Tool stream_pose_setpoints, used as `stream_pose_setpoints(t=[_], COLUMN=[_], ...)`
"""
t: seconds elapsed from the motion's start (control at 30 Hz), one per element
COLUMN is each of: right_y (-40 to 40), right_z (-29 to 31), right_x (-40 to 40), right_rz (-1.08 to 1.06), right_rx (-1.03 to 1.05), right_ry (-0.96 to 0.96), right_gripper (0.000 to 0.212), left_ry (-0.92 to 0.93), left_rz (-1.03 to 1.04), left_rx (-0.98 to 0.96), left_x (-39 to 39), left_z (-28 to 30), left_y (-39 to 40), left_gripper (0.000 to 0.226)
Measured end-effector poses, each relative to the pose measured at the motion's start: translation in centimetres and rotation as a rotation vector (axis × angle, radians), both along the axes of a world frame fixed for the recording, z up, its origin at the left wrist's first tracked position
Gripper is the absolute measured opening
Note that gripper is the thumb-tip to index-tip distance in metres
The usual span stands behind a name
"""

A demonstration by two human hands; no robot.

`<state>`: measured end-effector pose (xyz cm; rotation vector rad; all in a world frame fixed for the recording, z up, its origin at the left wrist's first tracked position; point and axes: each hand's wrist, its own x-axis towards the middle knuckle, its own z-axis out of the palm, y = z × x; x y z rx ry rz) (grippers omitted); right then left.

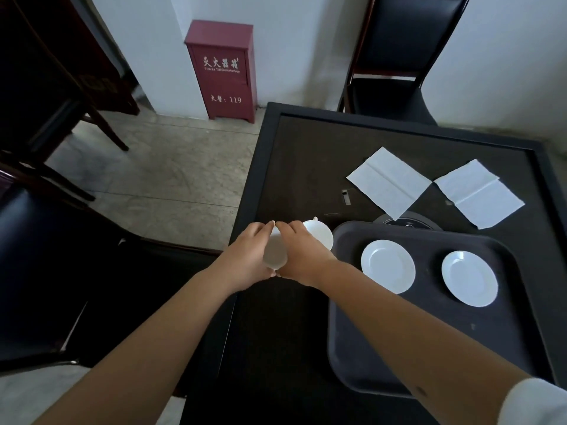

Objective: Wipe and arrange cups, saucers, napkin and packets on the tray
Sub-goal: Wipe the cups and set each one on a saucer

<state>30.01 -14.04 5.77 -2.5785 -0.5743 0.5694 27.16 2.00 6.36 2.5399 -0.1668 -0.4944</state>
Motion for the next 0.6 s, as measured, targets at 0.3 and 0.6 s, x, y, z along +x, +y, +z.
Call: stream_pose_setpoints(t=[0.3,0.6], right_y=[-3.7,-7.5], right_z=[1.8,5.5], right_x=[-9.1,-16.4], right_rz=[-0.066,-0.159], right_rx=[0.095,0.230], right_ry=[0.045,0.029], right_gripper=[0.109,0.109], left_ry=[-0.031,-0.041], left_rz=[-0.039,-0.084], left_rx=[-0.088,-0.191], left_x=[-8.5,-14.0], left_z=[2.7,4.5], left_y=[-2.6,-4.7], left_gripper=[0.105,0.104])
